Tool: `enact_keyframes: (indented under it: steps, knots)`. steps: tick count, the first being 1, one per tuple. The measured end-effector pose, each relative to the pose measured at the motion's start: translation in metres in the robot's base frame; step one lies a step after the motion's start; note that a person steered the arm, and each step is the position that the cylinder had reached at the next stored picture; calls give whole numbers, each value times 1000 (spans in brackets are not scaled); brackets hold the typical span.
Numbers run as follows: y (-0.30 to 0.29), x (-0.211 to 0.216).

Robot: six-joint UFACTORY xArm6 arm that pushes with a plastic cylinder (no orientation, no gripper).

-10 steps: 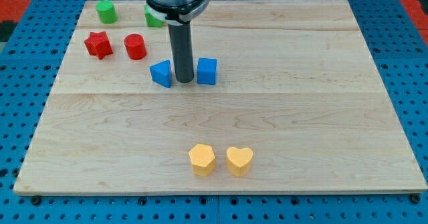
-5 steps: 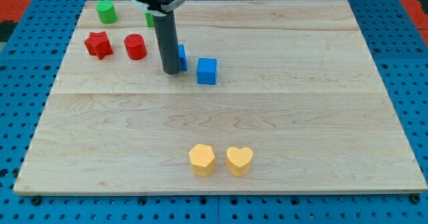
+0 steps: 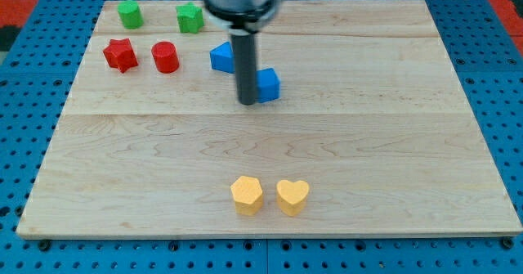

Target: Move blue blocks diagonally to each other

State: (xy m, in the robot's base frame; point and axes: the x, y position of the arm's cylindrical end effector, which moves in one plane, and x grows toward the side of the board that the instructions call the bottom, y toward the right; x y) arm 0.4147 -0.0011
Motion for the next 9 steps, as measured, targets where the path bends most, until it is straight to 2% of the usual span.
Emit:
enact_keyframes:
  steps: [1, 3, 4, 5, 6, 7, 8, 9]
  knots:
    - [45, -26]
    - [86, -105]
    - [116, -120]
    - [106, -143]
    - [69, -138]
    - [86, -115]
    - [58, -111]
    - [12, -139]
